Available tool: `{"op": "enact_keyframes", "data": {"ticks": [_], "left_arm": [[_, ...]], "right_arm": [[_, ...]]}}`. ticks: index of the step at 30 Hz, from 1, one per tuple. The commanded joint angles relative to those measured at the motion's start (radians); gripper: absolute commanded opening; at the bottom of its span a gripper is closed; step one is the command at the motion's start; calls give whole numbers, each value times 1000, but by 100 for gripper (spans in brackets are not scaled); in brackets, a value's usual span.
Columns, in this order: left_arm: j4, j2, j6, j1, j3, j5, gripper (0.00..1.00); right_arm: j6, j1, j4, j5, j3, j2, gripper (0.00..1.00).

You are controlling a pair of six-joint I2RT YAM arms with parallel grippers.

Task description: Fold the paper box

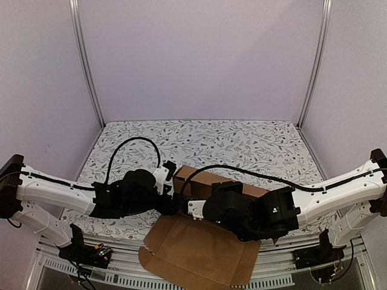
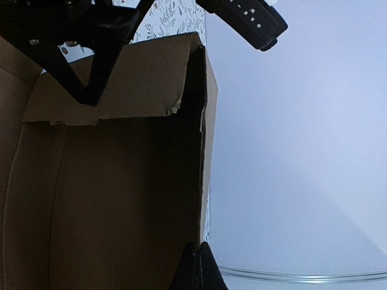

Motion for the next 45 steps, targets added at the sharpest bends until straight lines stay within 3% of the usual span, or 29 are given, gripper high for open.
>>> {"op": "enact_keyframes", "data": {"ticks": [1,8,15,19,21,26,34,45], "left_arm": [[68,24,-34,-24,-19,-148,74],[152,57,-41,-30,-32,-174,60],[183,74,-26,-34,-25,-177,27],[182,64,-22,-37,-23,-179,25],[178,53,-26,-40,-27,-177,27],[156,33,-33,-44,-35,-174,51],[124,7,-12,-44,-56,-180,73],[64,-4,-8,-34,-50,-110,79]], "right_arm": [[40,14,26,-30,10,-18,0],[56,14,27,-33,10,-12,0],[70,13,25,-39,11,-16,0],[71,14,25,-38,14,-9,0],[73,13,26,-40,17,-4,0],[80,9,25,-39,21,8,0],[104,-12,22,-51,25,14,0],[125,-21,20,-60,19,23,0]]}}
